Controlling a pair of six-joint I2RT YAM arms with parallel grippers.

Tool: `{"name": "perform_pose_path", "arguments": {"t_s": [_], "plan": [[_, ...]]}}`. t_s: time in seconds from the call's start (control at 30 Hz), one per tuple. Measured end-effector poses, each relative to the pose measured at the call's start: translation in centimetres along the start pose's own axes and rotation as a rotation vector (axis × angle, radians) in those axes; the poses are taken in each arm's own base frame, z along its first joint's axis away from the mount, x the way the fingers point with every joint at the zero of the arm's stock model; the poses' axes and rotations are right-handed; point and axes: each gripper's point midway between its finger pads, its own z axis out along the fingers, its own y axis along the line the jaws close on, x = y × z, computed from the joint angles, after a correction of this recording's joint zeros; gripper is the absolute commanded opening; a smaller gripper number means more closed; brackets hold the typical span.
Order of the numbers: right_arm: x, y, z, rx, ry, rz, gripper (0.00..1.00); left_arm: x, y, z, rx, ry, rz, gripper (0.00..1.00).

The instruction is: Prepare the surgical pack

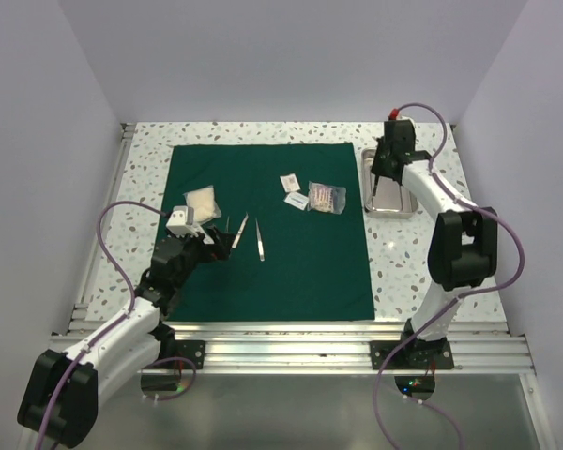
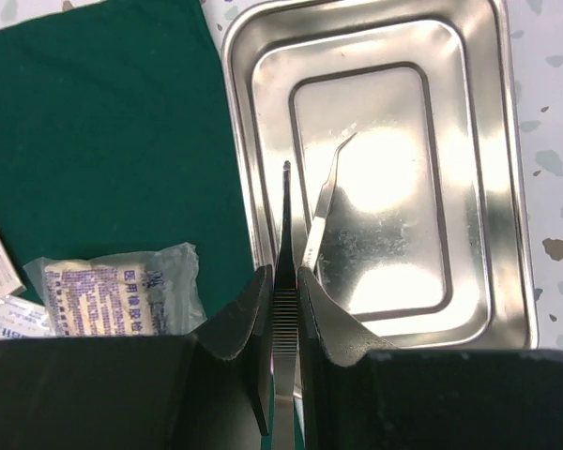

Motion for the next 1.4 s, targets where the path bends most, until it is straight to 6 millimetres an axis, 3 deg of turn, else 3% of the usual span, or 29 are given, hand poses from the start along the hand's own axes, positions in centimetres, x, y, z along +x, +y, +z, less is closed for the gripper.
{"name": "perform_pose_path", "arguments": {"t_s": [0.13,0.23,0.37,0.43,0.67,0.8,0.93,1.03,1.2,1.27,1.4], "plan": [[1.1,-1.1,2.5,-0.006,0.057,-0.015,0.04,0.1,0.0,0.0,-0.002,0.003,0.000,1.00],[3.0,-2.3,4.7,0.020,0.114,-0.049,0.06,0.2,0.1,0.0,-0.003,0.006,0.000,1.00],[5.0,-3.1,6.3,0.035,0.165,-0.088,0.07,0.3,0.1,0.1,-0.005,0.011,0.000,1.00],[5.4,-3.1,6.6,0.030,0.171,-0.099,0.08,0.3,0.2,0.1,-0.006,0.012,0.000,1.00],[6.1,-2.9,7.2,0.011,0.186,-0.110,0.34,0.4,0.2,0.1,-0.007,0.014,0.000,1.00],[6.0,-2.7,7.2,0.004,0.182,-0.109,0.44,0.4,0.2,0.1,-0.007,0.014,0.000,1.00],[5.7,-1.9,6.1,-0.023,0.173,-0.111,0.46,0.4,0.2,0.1,-0.006,0.014,0.000,1.00],[4.7,0.3,3.5,-0.062,0.132,-0.126,0.47,0.4,0.2,0.1,-0.006,0.014,0.000,1.00],[3.6,9.0,-2.8,-0.238,0.032,-0.186,0.47,0.4,0.2,0.1,-0.007,0.014,0.000,1.00],[4.7,12.8,-5.0,-0.313,0.021,-0.207,0.50,0.3,0.2,0.1,-0.006,0.012,0.000,1.00],[9.7,19.0,-8.5,-0.410,0.056,-0.274,0.55,-0.2,0.1,-0.1,-0.011,-0.009,-0.008,1.00]]}}
